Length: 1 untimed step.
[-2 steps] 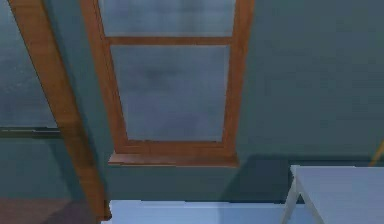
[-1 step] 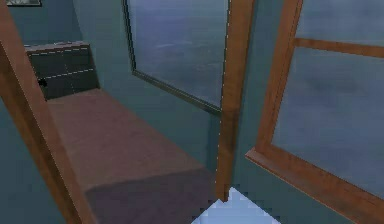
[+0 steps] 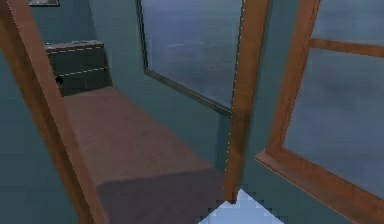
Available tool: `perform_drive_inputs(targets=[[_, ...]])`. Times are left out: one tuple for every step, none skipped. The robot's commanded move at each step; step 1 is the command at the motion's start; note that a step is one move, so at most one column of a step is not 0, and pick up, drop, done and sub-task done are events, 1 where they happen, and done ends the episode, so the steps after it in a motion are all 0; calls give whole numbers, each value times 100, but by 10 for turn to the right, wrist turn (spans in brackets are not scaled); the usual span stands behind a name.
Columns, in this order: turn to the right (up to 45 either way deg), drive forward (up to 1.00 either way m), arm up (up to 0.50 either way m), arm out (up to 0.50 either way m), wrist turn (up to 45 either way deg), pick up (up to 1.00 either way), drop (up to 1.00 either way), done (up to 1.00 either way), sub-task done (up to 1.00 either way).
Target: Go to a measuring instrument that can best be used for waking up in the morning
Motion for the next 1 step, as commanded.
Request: perform_drive_inputs(targets=[[0,70,0,0,0,0,0,0,0]])
